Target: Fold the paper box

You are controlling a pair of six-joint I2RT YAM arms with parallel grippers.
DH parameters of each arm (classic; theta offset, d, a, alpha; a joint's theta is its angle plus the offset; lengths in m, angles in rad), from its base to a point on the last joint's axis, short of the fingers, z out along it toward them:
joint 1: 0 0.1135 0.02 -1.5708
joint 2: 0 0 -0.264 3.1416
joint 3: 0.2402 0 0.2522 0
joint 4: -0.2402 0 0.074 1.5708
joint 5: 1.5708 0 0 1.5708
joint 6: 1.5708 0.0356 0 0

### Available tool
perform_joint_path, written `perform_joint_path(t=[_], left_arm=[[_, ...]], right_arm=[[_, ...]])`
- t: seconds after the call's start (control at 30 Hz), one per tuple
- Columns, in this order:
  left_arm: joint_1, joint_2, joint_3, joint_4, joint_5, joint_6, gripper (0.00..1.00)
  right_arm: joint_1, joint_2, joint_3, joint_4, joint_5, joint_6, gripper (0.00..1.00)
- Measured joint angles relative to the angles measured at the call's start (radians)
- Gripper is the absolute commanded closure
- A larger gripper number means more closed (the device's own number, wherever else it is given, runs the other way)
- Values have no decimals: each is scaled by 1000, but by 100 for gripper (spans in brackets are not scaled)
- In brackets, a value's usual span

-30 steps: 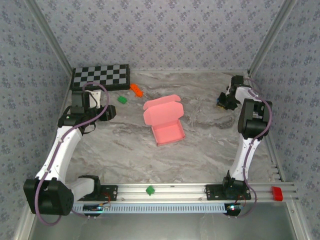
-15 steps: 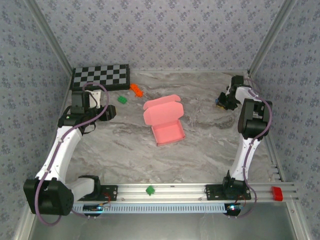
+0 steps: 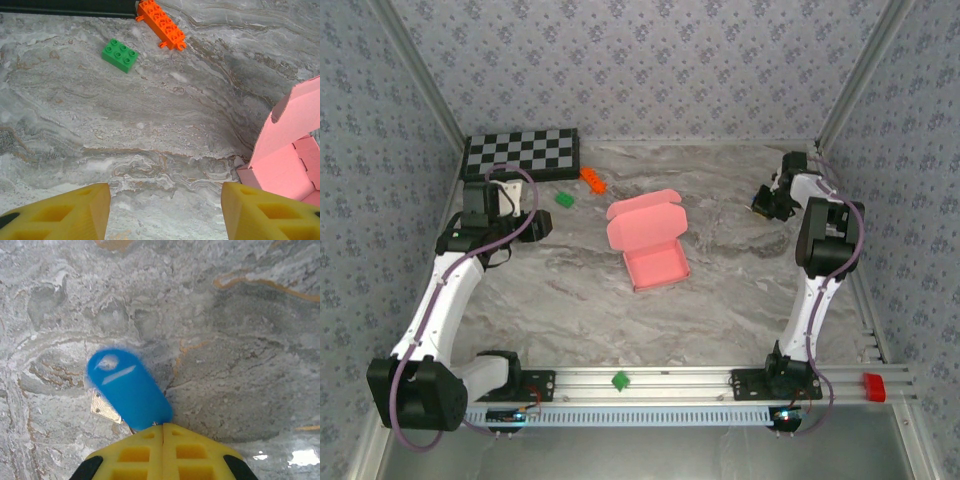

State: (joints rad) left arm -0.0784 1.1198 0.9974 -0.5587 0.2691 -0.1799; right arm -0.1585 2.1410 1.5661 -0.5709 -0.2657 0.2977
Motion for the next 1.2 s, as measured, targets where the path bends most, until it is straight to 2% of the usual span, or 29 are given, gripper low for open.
perform_joint_path(t=[0.27, 0.4, 0.5, 0.6, 1.2], left_arm=[[0, 0, 0, 0, 0, 0, 40], [0, 0, 0, 0, 0, 0, 40], [0, 0, 0, 0, 0, 0, 40], [0, 0, 0, 0, 0, 4, 40], [0, -7, -8, 0, 0, 4, 40]], right_arm=[[0, -113, -83, -4, 12, -11, 100], [-3, -162, -92, -1, 10, -16, 87], [-6, -166, -92, 8, -2, -8, 74], [-7, -166, -97, 27, -12, 19, 69], [-7, -105, -109, 116, -31, 163, 72]])
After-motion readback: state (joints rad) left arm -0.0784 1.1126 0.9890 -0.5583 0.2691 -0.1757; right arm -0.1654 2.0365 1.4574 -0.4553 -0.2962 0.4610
